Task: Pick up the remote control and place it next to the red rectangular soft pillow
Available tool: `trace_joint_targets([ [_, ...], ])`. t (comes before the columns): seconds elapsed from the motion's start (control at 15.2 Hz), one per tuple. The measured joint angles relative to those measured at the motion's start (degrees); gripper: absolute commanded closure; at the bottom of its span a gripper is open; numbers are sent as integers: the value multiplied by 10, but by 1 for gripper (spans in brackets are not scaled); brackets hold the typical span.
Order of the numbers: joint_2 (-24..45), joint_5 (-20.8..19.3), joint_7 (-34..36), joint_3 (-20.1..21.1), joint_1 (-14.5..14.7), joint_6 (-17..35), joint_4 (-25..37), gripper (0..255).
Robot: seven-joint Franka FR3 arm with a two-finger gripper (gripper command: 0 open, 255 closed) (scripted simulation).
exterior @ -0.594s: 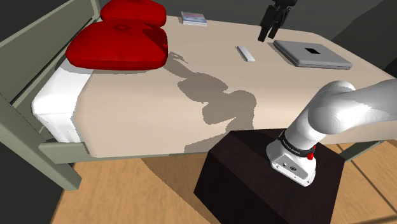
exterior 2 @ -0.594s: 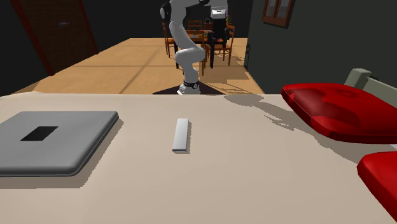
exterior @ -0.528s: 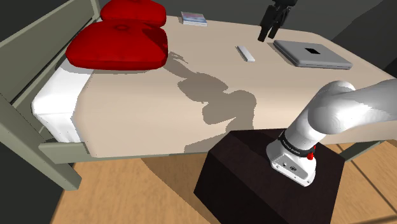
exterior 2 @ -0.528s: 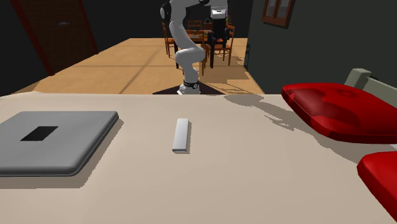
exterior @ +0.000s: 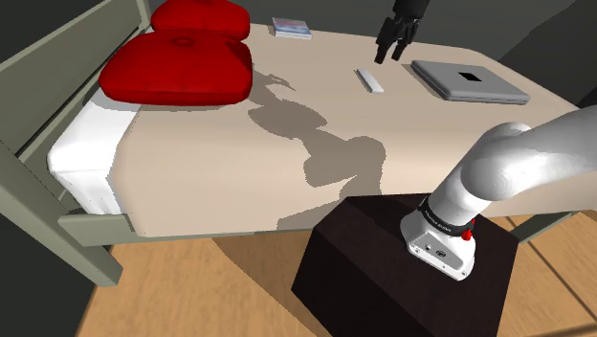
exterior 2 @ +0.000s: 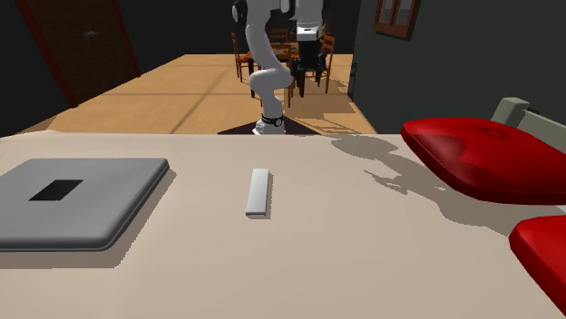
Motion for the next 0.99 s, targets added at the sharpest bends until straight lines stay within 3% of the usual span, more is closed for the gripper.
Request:
trace_joint_targets([
  [0.46,122,-10,-27,-52,-22,82,40,0],
  [0.99,267,11,-64,-107,-44,145,118,0],
])
